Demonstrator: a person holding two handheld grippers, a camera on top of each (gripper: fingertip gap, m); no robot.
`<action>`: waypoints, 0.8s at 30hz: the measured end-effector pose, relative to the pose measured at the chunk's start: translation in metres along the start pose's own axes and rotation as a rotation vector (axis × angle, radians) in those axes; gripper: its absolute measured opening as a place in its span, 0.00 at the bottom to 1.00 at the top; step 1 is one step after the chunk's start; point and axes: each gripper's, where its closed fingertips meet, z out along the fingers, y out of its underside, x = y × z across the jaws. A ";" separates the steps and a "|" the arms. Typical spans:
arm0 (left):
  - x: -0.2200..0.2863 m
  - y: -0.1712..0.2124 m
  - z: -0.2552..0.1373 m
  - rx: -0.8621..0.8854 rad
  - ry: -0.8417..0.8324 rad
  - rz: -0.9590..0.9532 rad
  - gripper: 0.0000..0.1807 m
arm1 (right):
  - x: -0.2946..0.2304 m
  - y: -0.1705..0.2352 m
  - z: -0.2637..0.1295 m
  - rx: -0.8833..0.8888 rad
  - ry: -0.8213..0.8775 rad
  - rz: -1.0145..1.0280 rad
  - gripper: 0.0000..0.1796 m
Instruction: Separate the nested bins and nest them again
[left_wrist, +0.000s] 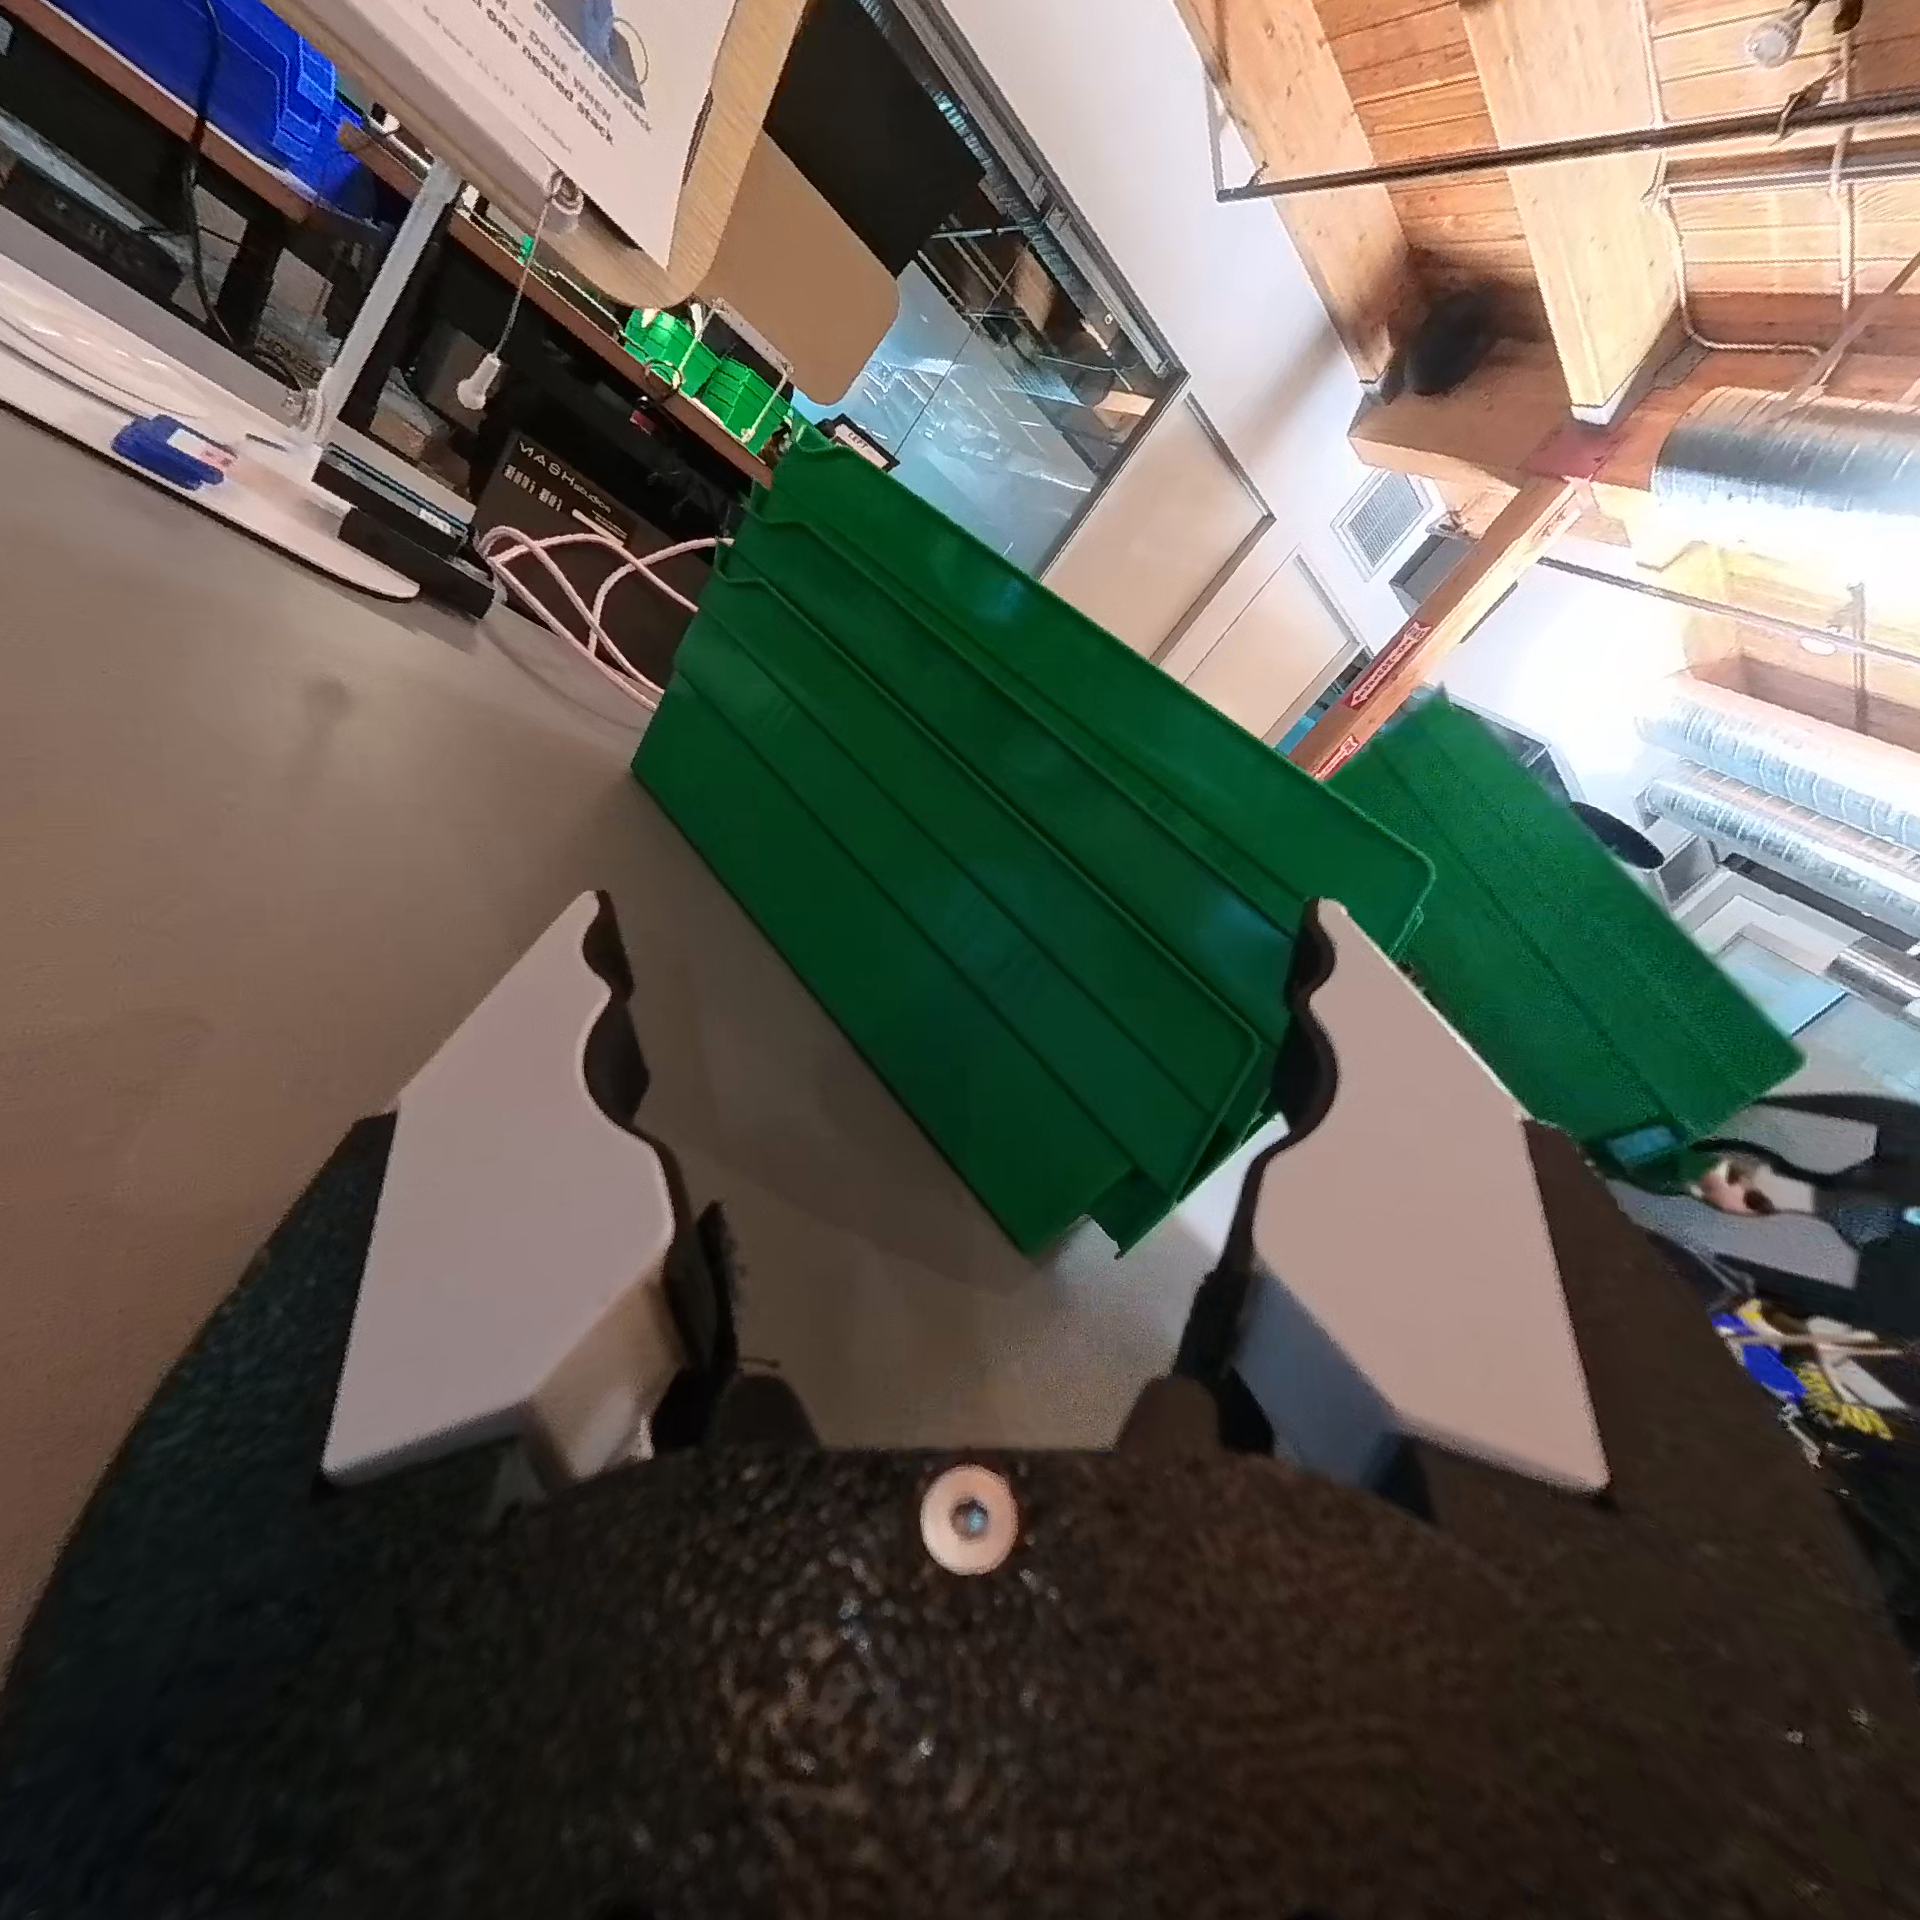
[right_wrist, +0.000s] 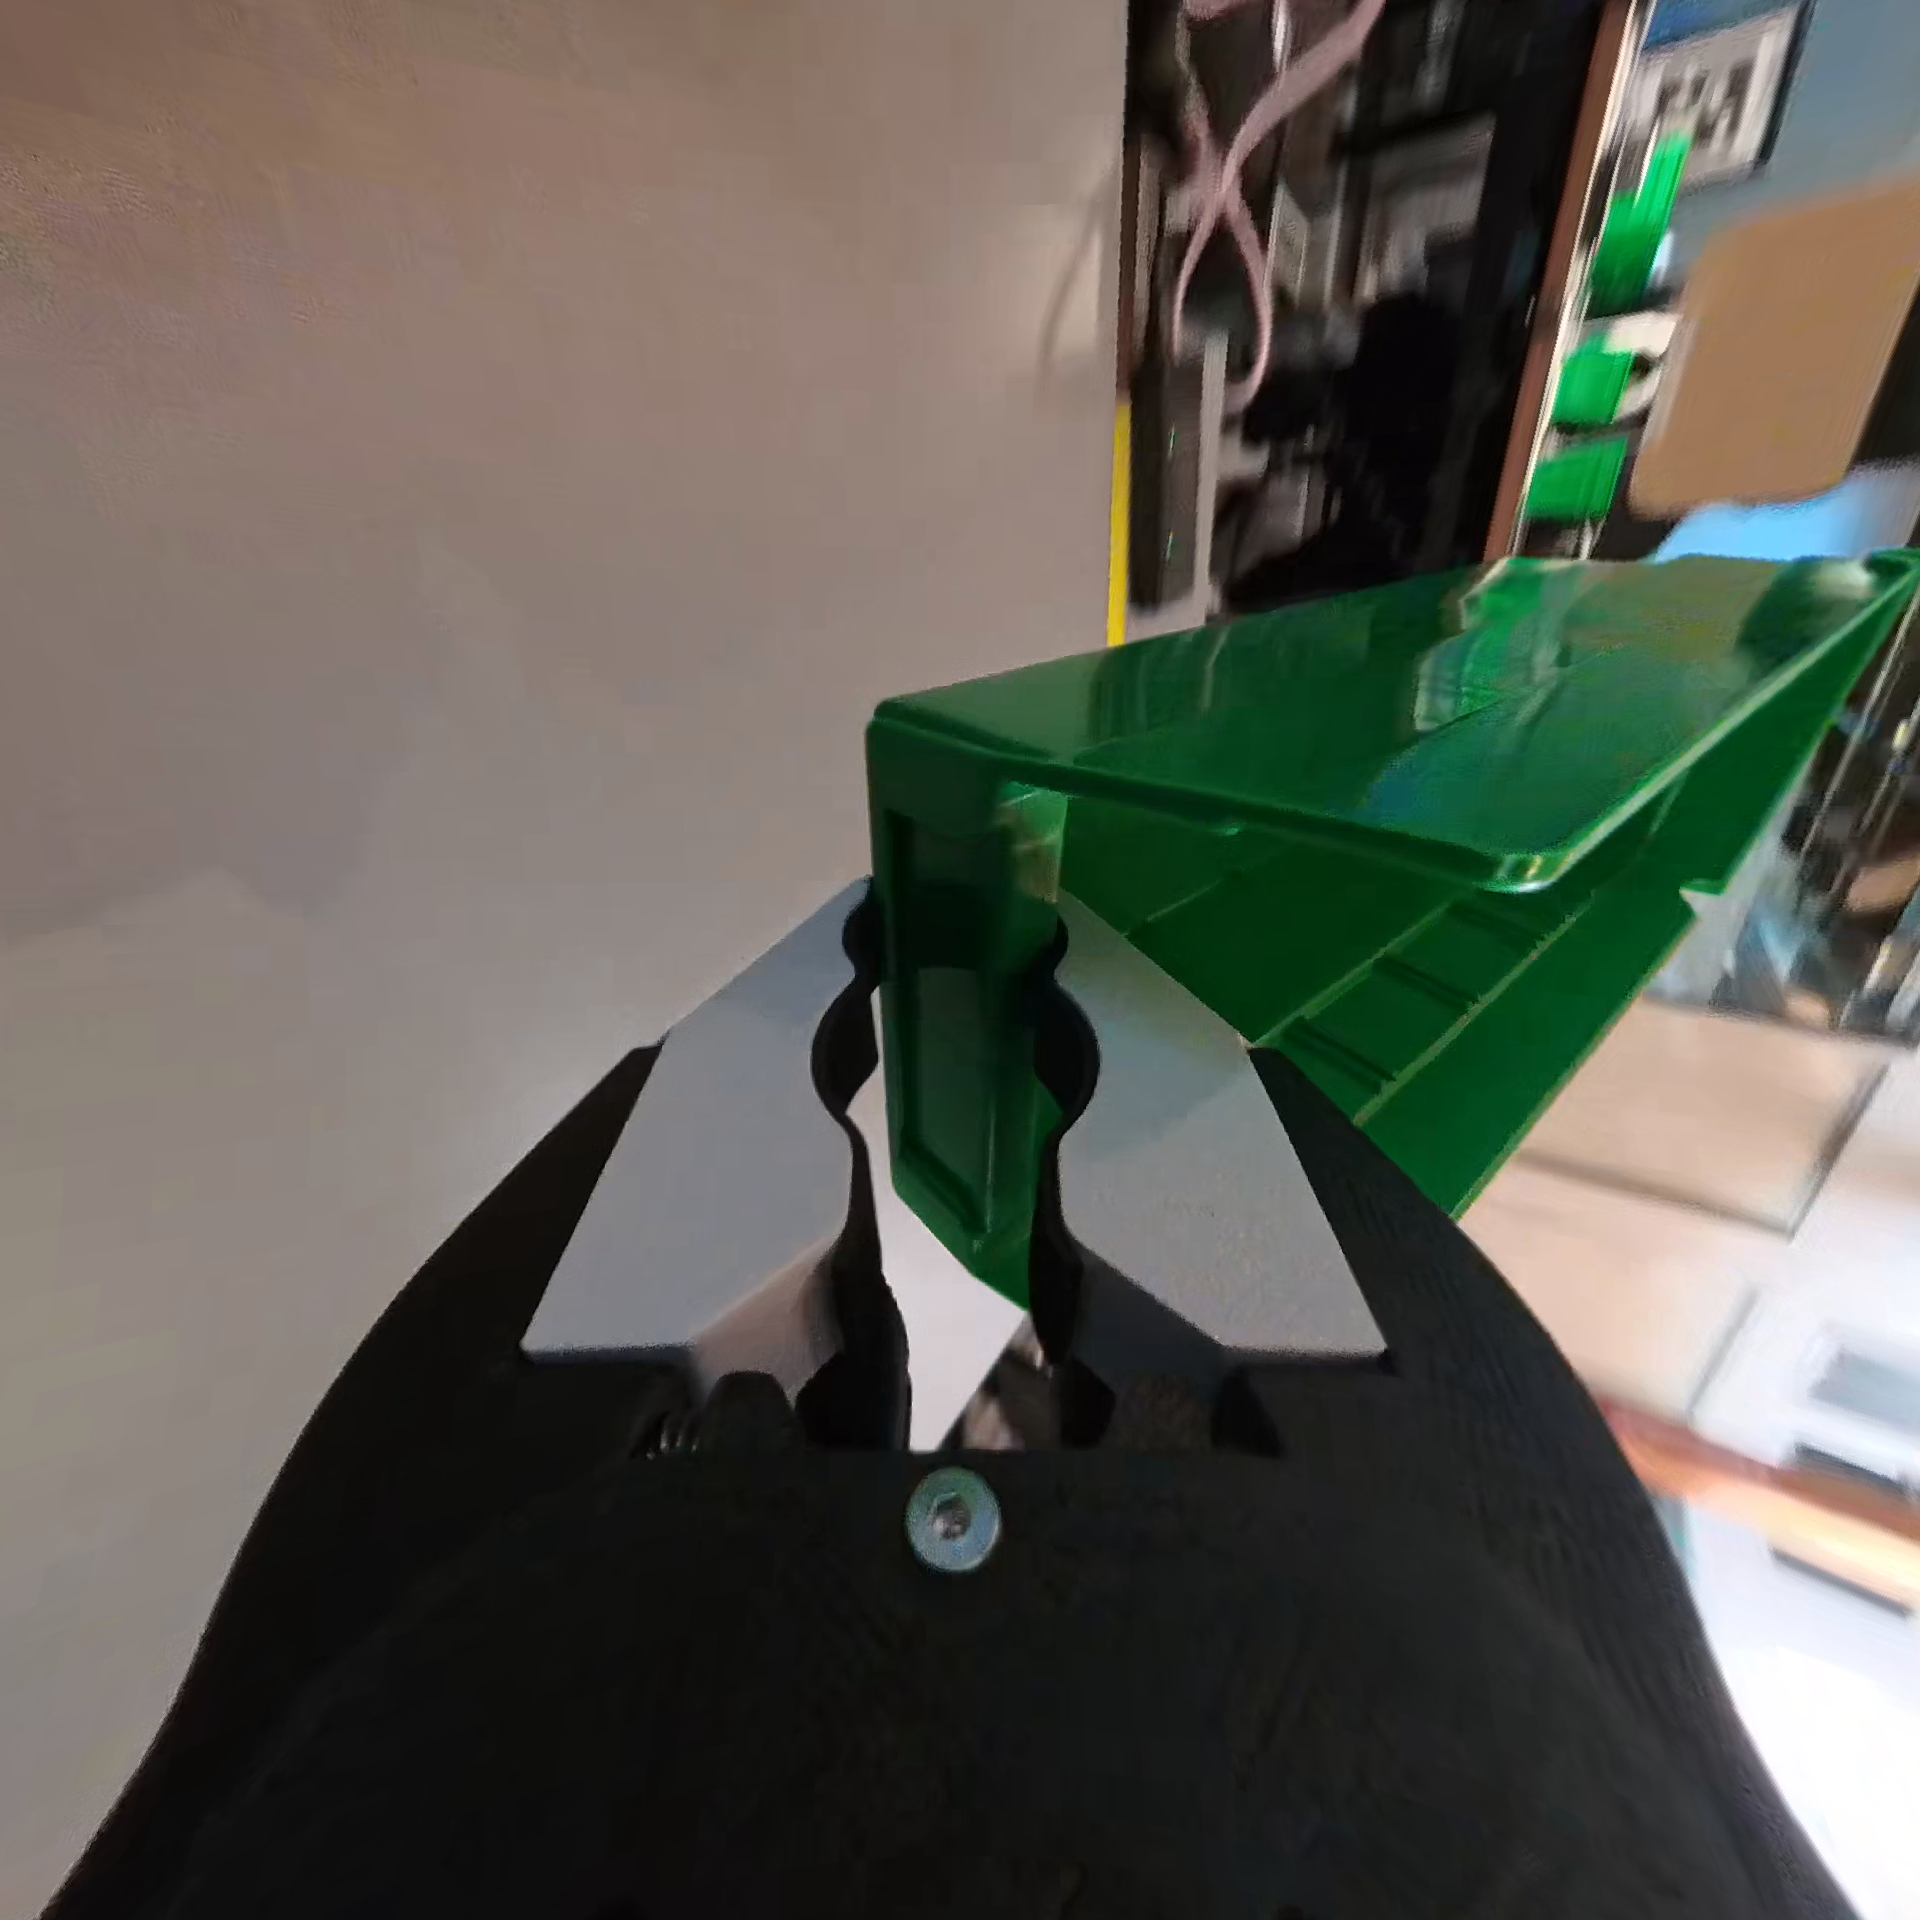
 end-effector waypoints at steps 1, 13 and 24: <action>0.000 0.000 0.000 0.002 0.000 -0.002 0.68 | 0.005 -0.023 -0.002 0.053 -0.009 -0.028 0.14; 0.000 -0.002 -0.001 0.011 0.014 -0.023 0.68 | 0.038 -0.214 -0.007 0.344 -0.157 -0.197 0.14; 0.000 -0.005 -0.003 0.024 0.027 -0.052 0.68 | 0.013 -0.264 0.007 0.298 -0.273 -0.276 0.14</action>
